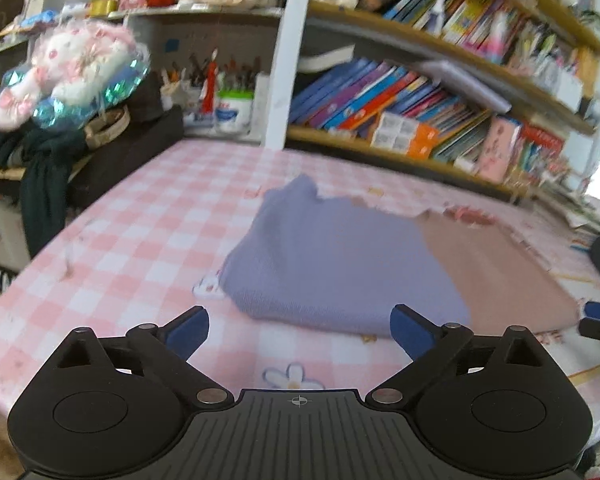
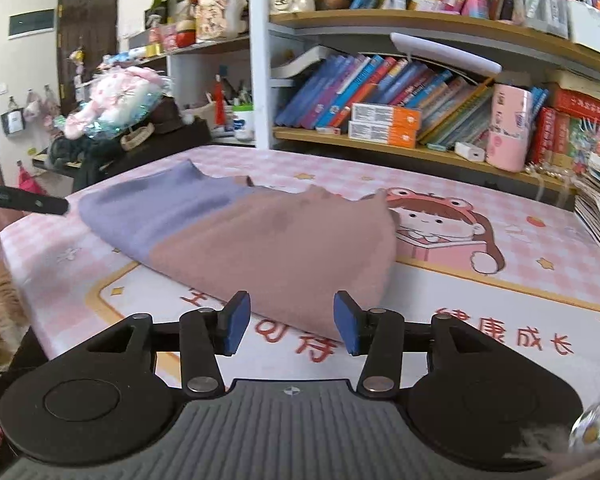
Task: Fold clothes
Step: 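Open both grippers and release the sweater onto the mat, then grasp the lavender sweater edge with the left gripper while the right gripper grasps the pink edge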
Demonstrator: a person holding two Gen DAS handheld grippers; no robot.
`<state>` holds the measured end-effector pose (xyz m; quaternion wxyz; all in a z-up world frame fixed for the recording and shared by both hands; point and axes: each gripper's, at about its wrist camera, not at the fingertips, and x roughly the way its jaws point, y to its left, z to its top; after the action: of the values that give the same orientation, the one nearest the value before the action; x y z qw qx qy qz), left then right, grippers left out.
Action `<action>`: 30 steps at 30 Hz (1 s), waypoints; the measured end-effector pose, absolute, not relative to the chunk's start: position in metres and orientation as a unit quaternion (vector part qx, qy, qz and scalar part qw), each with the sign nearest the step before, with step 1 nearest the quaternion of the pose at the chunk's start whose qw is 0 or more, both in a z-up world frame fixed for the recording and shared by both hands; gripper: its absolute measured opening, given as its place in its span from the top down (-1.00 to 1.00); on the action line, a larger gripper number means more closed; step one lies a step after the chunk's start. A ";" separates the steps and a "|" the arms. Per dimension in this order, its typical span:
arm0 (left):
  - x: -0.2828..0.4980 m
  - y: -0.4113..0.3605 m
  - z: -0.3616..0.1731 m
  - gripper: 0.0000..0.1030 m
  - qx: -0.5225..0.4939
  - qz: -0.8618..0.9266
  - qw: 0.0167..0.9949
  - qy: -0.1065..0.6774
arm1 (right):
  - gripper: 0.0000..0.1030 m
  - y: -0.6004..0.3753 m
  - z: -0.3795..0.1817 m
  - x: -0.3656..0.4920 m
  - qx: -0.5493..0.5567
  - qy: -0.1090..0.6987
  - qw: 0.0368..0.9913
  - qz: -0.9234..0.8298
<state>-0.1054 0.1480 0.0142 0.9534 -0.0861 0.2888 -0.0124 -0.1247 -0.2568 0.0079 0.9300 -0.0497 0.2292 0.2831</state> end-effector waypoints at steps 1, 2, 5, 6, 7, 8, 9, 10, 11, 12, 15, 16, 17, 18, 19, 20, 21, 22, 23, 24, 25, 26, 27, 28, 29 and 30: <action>-0.102 0.147 0.013 -0.92 -0.091 -0.008 0.951 0.297 | 0.10 -0.256 0.007 -0.126 -0.050 0.226 0.930 0.287; -0.100 0.146 0.011 -0.92 -0.097 -0.008 0.949 0.301 | 0.07 -0.255 0.006 -0.126 -0.048 0.224 0.929 0.290; -0.097 0.147 0.010 -0.92 -0.129 -0.016 0.946 0.298 | 0.02 -0.256 0.000 -0.127 -0.044 0.222 0.928 0.295; -0.094 0.148 0.011 -0.92 -0.140 -0.019 0.945 0.295 | -0.02 -0.256 -0.001 -0.127 -0.042 0.222 0.928 0.296; -0.092 0.149 0.012 -0.92 -0.152 -0.021 0.944 0.293 | -0.02 -0.257 -0.003 -0.128 -0.040 0.222 0.928 0.297; -0.090 0.151 0.013 -0.92 -0.166 -0.017 0.941 0.295 | -0.02 -0.258 -0.005 -0.128 -0.039 0.222 0.928 0.298; -0.088 0.154 0.014 -0.92 -0.183 -0.014 0.938 0.295 | -0.05 -0.259 -0.007 -0.129 -0.038 0.222 0.928 0.297; -0.089 0.159 0.013 -0.92 -0.208 -0.010 0.933 0.294 | -0.08 -0.261 -0.009 -0.129 -0.037 0.222 0.928 0.296; -0.090 0.163 0.012 -0.92 -0.233 -0.007 0.927 0.293 | -0.11 -0.262 -0.010 -0.130 -0.032 0.222 0.928 0.296; -0.091 0.168 0.010 -0.92 -0.257 -0.003 0.922 0.291 | -0.12 -0.264 -0.011 -0.130 -0.027 0.222 0.929 0.296; -0.095 0.184 0.000 -0.89 -0.344 0.006 0.893 0.291 | -0.18 -0.268 -0.015 -0.129 -0.010 0.221 0.929 0.298; -0.098 0.190 -0.004 -0.89 -0.373 0.009 0.883 0.285 | -0.19 -0.269 -0.016 -0.130 -0.005 0.220 0.928 0.300; -0.101 0.195 -0.006 -0.86 -0.397 0.011 0.876 0.275 | -0.21 -0.269 -0.017 -0.130 0.000 0.219 0.928 0.301; -0.101 0.198 -0.007 -0.82 -0.409 0.013 0.872 0.269 | -0.25 -0.270 -0.018 -0.130 0.004 0.218 0.928 0.302; -0.102 0.201 -0.009 -0.76 -0.421 0.016 0.868 0.264 | -0.27 -0.270 -0.019 -0.130 0.007 0.218 0.927 0.304; -0.102 0.204 -0.010 -0.69 -0.431 0.019 0.864 0.259 | -0.31 -0.271 -0.020 -0.129 0.009 0.218 0.927 0.304; -0.100 0.206 -0.011 -0.64 -0.439 0.022 0.860 0.258 | -0.33 -0.272 -0.021 -0.129 0.010 0.218 0.927 0.305; -0.099 0.208 -0.013 -0.51 -0.450 0.025 0.855 0.256 | -0.34 -0.272 -0.022 -0.128 0.013 0.219 0.927 0.303; -0.097 0.209 -0.015 -0.49 -0.461 0.027 0.850 0.255 | -0.35 -0.272 -0.022 -0.127 0.016 0.219 0.928 0.302; -0.093 0.210 -0.019 -0.49 -0.475 0.025 0.841 0.258 | -0.36 -0.272 -0.023 -0.126 0.019 0.220 0.928 0.300; -0.090 0.210 -0.023 -0.49 -0.490 0.023 0.831 0.263 | -0.38 -0.272 -0.023 -0.126 0.018 0.219 0.928 0.301; -0.087 0.209 -0.027 -0.49 -0.499 0.023 0.824 0.267 | -0.45 -0.271 -0.023 -0.127 0.017 0.219 0.928 0.303; -0.086 0.208 -0.029 -0.49 -0.504 0.025 0.820 0.269 | -0.53 -0.270 -0.024 -0.128 0.013 0.218 0.927 0.304; -0.084 0.206 -0.032 -0.46 -0.508 0.026 0.817 0.271 | -0.56 -0.269 -0.024 -0.128 0.009 0.217 0.927 0.306; -0.082 0.205 -0.034 -0.40 -0.512 0.028 0.814 0.272 | -0.58 -0.269 -0.024 -0.129 0.008 0.216 0.927 0.306; -0.080 0.204 -0.034 -0.39 -0.512 0.028 0.814 0.272 | -0.60 -0.269 -0.024 -0.129 0.008 0.215 0.927 0.306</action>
<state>-0.0798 0.2041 -0.0339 0.8141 -0.5125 0.2717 0.0276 -0.1289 -0.2688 -0.0238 0.9273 0.0075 0.2150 0.3062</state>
